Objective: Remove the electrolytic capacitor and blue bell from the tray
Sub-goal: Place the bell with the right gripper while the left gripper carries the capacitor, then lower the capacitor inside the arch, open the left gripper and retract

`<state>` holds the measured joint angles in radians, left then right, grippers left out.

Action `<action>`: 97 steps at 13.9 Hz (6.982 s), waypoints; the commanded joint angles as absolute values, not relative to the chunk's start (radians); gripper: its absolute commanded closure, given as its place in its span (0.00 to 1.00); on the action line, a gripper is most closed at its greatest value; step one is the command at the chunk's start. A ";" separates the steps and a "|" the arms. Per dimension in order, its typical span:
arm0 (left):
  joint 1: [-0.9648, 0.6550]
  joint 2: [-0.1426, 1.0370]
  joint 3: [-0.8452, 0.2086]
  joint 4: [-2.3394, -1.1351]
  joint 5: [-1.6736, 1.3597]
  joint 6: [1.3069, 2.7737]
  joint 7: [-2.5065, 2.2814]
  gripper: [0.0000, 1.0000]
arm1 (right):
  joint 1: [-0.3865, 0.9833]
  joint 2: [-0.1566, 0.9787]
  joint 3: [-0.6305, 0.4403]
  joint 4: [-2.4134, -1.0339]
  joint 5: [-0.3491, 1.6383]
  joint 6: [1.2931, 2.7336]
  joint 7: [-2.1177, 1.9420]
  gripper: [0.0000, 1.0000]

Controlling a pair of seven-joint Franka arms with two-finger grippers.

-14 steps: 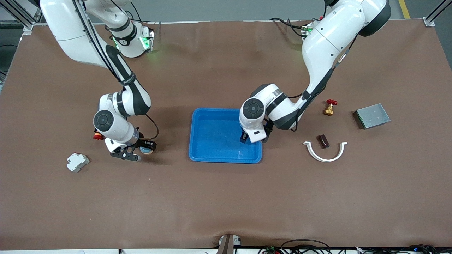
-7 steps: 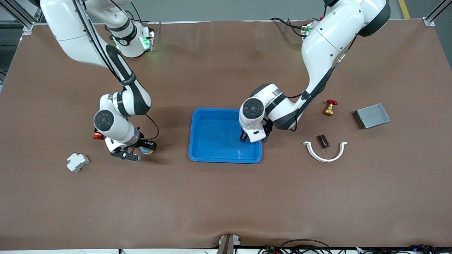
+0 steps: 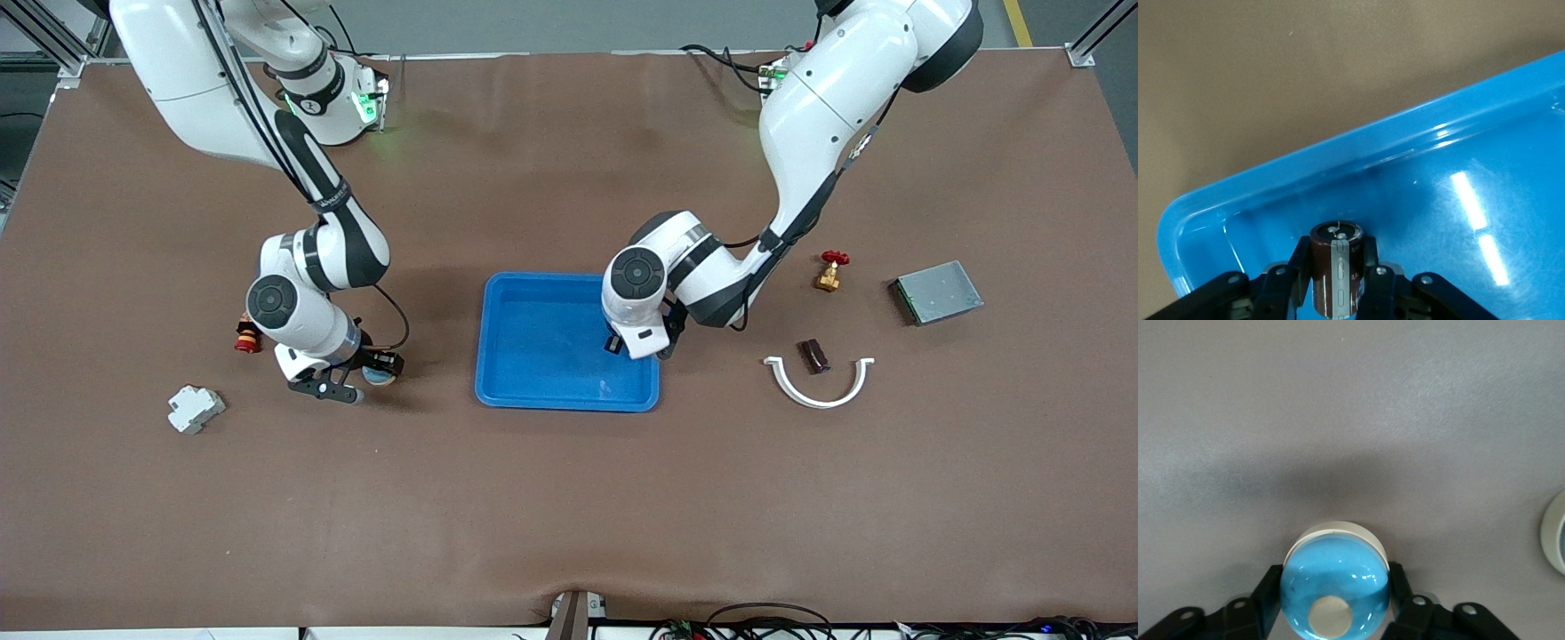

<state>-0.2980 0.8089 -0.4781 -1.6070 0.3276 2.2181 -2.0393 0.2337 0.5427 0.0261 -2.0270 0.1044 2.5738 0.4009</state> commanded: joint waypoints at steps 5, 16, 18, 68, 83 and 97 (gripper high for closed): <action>-0.285 0.776 -0.469 -1.592 0.354 2.224 -2.045 1.00 | 0.221 0.464 0.020 -2.019 0.132 2.470 0.362 0.00; -0.092 0.588 -0.472 -1.586 0.357 2.118 -1.786 1.00 | 0.109 0.267 0.017 -1.807 0.026 1.986 0.113 0.00; -0.042 0.578 -0.474 -1.574 0.356 2.115 -1.709 1.00 | 0.109 0.233 0.017 -1.779 0.017 1.936 0.111 0.00; 0.224 0.836 -0.411 -1.534 0.353 2.278 -1.489 0.05 | -0.087 0.026 0.114 -1.422 -0.066 1.402 -0.009 0.00; 0.247 0.697 -0.413 -1.490 0.393 2.201 -1.436 0.00 | -0.092 0.002 0.072 -1.420 0.014 1.397 -0.006 0.00; 0.267 0.451 -0.272 -1.447 0.071 1.893 -0.684 0.00 | -0.092 -0.011 0.008 -1.471 0.074 1.416 -0.009 0.00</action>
